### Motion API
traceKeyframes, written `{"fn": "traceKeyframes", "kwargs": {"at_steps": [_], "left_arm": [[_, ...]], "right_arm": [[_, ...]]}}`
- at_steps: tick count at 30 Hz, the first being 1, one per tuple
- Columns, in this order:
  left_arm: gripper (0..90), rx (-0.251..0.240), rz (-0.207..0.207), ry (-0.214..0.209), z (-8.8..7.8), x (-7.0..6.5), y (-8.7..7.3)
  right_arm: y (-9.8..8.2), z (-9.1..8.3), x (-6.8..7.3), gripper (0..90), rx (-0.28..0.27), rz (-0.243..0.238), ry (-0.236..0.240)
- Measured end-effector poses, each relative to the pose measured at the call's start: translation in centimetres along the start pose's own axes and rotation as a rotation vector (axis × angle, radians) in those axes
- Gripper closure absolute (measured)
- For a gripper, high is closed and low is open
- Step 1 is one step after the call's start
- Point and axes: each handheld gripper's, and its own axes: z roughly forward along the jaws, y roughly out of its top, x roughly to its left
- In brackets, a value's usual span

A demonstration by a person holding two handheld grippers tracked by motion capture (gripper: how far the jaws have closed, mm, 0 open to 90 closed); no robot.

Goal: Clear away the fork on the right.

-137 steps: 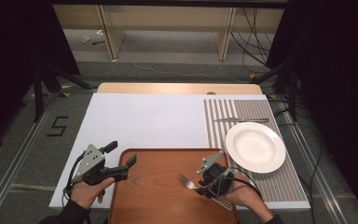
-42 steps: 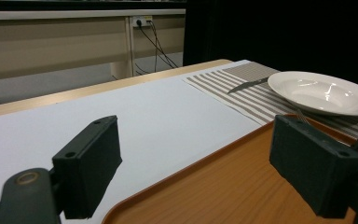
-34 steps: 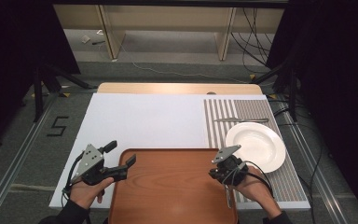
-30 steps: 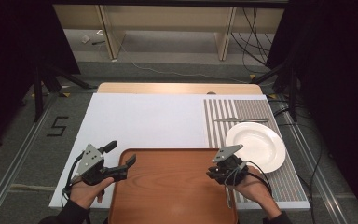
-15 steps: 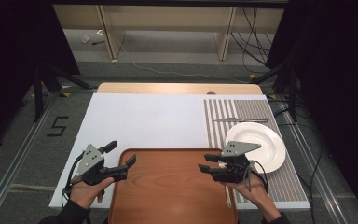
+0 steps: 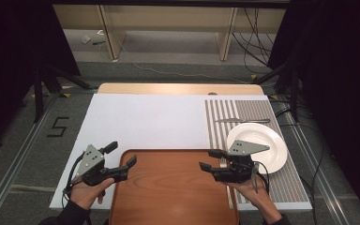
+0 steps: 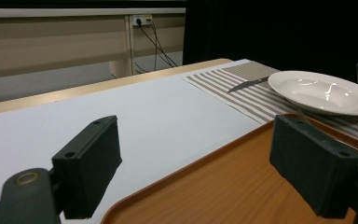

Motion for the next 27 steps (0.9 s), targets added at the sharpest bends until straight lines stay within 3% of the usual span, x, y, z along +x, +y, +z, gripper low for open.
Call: {"fn": "traceKeyframes", "kwargs": {"at_steps": [13, 27], "left_arm": [[15.9, 0.005, -0.003, -0.004, 0.1, 0.0, -0.1], [15.9, 0.006, -0.003, -0.01, 0.0, 0.0, -0.1]], "right_arm": [[-0.5, -1.3, -0.3, 33.4, -0.086, 0.031, -0.053], [-1.2, -2.0, -0.2, 26.7, -0.122, 0.042, -0.075]]}}
